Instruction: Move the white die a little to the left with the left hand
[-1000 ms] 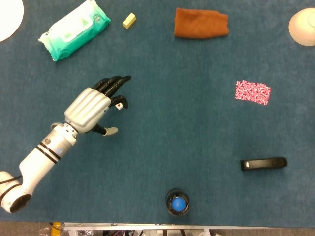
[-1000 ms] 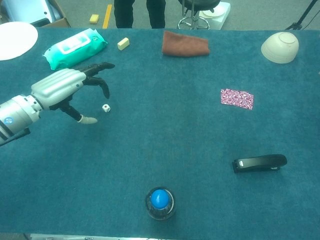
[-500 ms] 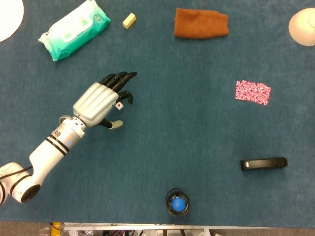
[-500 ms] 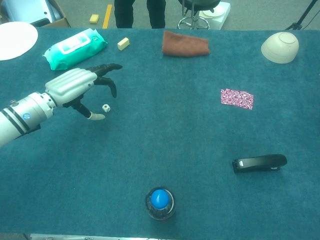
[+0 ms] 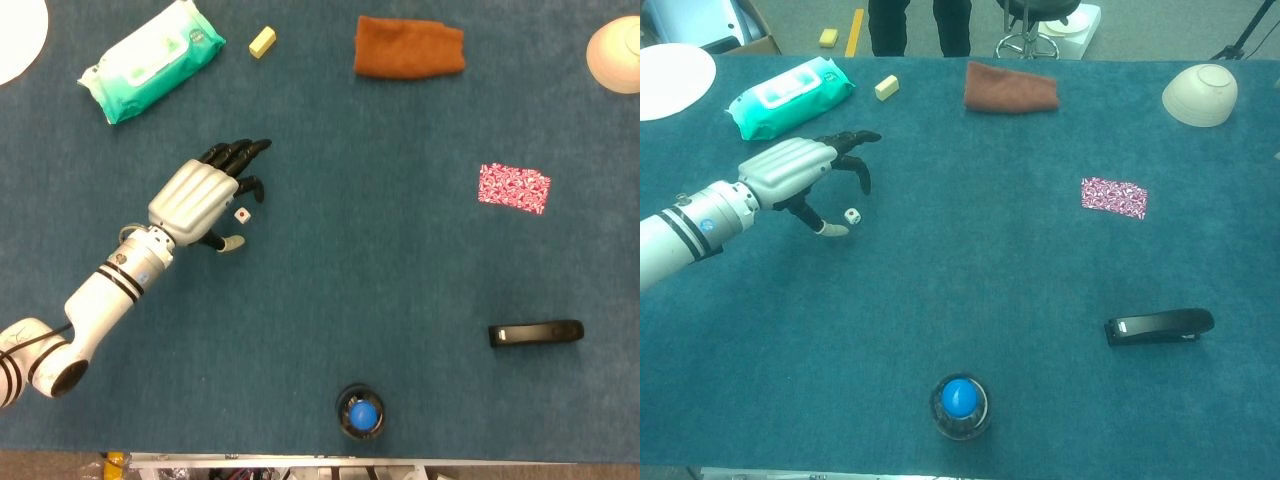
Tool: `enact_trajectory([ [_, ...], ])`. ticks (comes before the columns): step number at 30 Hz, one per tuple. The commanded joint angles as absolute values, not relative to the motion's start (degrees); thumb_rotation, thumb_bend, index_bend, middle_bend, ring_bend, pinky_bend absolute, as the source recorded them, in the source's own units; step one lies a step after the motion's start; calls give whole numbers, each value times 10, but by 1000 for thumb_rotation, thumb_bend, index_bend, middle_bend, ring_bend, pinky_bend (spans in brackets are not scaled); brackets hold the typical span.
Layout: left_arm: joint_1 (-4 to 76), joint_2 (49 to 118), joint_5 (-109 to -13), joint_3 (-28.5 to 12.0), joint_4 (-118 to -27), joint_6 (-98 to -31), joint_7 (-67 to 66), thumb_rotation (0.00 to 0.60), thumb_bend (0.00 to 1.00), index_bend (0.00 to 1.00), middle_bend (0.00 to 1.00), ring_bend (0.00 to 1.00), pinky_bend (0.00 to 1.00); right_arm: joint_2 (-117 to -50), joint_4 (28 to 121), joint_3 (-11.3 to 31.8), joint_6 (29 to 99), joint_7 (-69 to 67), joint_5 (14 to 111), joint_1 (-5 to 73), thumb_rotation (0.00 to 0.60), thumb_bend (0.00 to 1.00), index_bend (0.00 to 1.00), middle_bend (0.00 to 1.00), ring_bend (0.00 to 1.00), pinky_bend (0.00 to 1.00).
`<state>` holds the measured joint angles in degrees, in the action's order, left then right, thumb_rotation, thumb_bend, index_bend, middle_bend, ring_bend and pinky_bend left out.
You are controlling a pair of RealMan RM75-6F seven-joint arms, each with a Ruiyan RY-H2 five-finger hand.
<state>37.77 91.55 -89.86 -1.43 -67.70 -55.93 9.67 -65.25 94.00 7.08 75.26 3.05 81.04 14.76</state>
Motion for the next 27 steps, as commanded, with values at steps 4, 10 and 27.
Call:
enact_trajectory([
  [4,380,922,-882,-18,-666,-552,94,600,156,400,0,0,112,-654,938,69,752,29,809,148,600,0,402,237,190,283],
  [10,379,923,-855,-23,-671,-540,74,600,155,400,0,0,112,-656,935,67,752,25,808,146,600,0,401,237,190,283],
  [27,396,930,-896,1,-641,-548,87,600,156,408,0,0,112,-660,928,65,750,19,805,145,600,0,402,237,189,283],
])
